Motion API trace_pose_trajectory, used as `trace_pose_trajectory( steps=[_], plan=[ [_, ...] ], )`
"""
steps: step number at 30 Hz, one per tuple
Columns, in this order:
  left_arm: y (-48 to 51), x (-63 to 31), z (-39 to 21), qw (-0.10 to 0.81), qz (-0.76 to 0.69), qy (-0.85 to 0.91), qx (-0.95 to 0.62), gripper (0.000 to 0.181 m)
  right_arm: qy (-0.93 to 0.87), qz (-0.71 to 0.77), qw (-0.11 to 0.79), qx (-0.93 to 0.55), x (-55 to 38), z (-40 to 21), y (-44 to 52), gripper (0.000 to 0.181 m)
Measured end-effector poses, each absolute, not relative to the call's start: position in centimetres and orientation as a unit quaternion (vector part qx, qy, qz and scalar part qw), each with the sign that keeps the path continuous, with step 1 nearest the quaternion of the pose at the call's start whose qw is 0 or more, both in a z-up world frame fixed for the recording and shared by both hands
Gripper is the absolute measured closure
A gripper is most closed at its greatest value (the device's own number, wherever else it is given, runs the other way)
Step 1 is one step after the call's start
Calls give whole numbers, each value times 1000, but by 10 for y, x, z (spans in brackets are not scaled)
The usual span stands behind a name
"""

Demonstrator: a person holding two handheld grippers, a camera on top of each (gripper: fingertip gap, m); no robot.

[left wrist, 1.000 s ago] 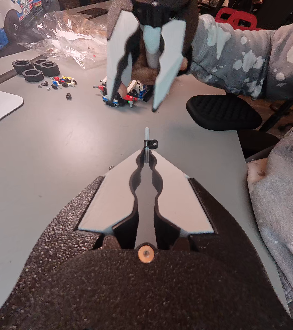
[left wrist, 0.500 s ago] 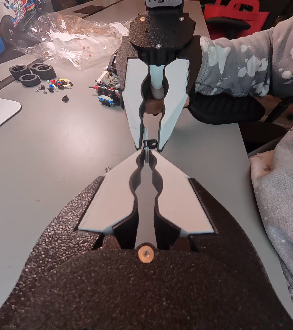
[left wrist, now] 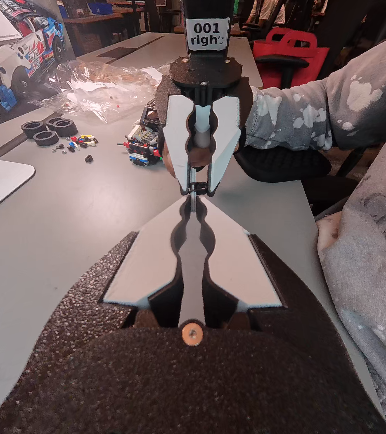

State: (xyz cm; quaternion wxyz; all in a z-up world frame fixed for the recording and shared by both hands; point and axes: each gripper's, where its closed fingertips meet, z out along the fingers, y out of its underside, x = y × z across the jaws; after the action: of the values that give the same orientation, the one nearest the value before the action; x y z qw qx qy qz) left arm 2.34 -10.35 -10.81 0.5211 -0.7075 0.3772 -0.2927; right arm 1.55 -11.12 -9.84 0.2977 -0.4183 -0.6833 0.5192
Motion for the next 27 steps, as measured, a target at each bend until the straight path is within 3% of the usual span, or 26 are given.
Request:
trace_pose_trajectory(
  steps=[1, 6, 14, 22, 27],
  plan=[
    [-104, 24, -107, 520, -296, 377, -707, 178, -684, 518, 300, -417, 16, -98, -111, 167],
    [-108, 26, -106, 508, -320, 375, -706, 178, -695, 509, 303, -408, 19, -97, -115, 167],
    [-141, 31, -126, 317, -538, 314, -716, 179, -787, 399, 341, -324, 21, -113, -143, 154],
    [-157, 37, -117, 240, -631, 286, -680, 179, -813, 378, 346, -277, 25, -116, -158, 167],
    [-147, 29, -110, 287, -621, 277, -675, 174, -758, 459, 308, -348, 26, -105, -143, 173]
  ],
)
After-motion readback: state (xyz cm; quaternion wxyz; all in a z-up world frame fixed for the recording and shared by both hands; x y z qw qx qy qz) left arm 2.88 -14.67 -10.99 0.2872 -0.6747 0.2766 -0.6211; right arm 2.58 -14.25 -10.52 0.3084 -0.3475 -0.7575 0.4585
